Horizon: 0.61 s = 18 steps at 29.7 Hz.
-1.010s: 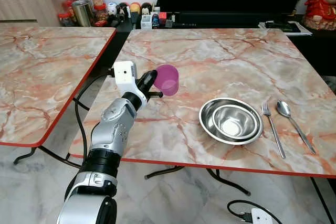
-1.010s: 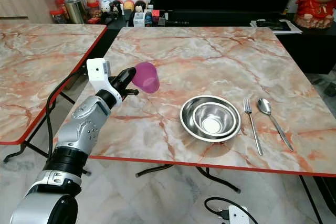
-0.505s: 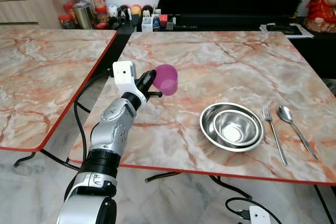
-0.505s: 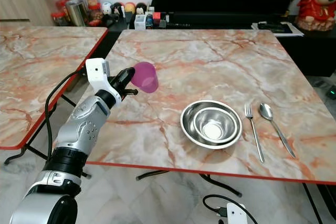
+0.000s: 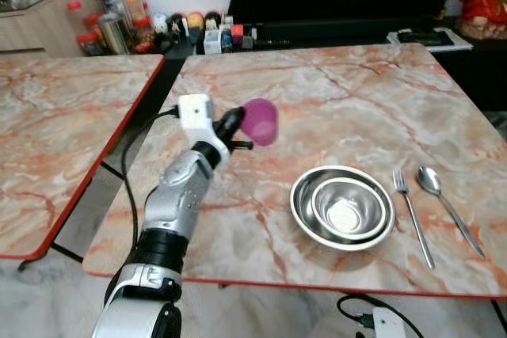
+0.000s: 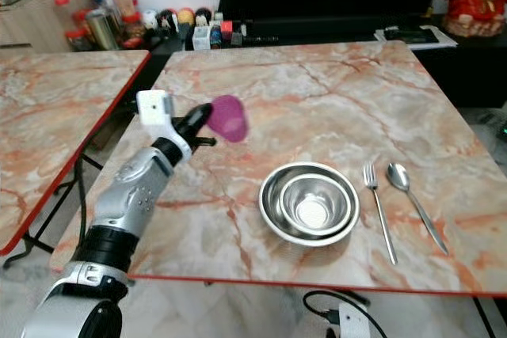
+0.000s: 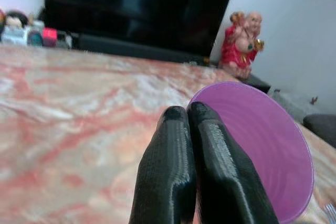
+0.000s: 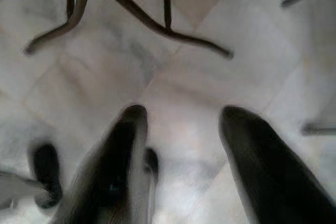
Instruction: Setting the table
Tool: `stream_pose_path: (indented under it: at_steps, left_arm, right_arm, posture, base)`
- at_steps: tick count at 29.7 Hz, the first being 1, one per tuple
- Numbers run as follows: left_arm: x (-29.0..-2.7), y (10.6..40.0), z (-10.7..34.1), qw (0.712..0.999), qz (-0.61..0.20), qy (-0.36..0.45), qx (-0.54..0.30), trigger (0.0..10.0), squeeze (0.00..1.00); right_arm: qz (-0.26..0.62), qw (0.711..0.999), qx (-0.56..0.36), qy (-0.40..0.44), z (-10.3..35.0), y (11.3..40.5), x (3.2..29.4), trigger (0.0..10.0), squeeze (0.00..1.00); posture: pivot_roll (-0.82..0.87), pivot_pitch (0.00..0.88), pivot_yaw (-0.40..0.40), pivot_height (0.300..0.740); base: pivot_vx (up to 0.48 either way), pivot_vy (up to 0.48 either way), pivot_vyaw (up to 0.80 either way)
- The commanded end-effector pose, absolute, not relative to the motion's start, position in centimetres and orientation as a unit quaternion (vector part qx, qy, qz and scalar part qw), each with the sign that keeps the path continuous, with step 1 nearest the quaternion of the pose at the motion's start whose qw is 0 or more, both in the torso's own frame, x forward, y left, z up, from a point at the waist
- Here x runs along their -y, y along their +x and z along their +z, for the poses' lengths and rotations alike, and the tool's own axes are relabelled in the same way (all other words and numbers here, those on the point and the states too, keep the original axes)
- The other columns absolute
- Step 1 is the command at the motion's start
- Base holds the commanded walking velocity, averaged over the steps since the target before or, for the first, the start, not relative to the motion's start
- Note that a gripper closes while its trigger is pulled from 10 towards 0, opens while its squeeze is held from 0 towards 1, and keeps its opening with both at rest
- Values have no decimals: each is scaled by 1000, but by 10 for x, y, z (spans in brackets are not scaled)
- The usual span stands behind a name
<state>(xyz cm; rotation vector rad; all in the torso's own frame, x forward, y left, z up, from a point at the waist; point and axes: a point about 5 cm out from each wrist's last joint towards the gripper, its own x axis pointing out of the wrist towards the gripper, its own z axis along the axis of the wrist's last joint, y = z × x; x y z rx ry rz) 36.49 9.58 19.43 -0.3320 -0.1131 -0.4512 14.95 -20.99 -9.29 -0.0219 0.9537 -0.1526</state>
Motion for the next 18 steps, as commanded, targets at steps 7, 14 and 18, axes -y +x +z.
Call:
stream_pose_path:
  at_steps: [7, 14, 18]
  left_arm:
    - [-106, 366, 193, 965, -209, -151, 45, 10000, 0]
    - [-101, 368, 183, 961, -212, -178, 10, 10000, 0]
    - [-96, 377, 182, 960, -204, -188, -16, 10000, 0]
  right_arm:
    - [-57, 890, -453, -4, -93, 153, 196, 10000, 0]
    - [-59, 888, -456, 3, -96, 148, 190, 10000, 0]
    - [-60, 887, -458, 8, -98, 145, 186, 10000, 0]
  posture:
    - [-5, 0, 56, 719]
    - [-8, 0, 78, 719]
    - [-19, 0, 97, 719]
  base:
    - [85, 0, 0]
    - [0, 0, 0]
    - [0, 0, 0]
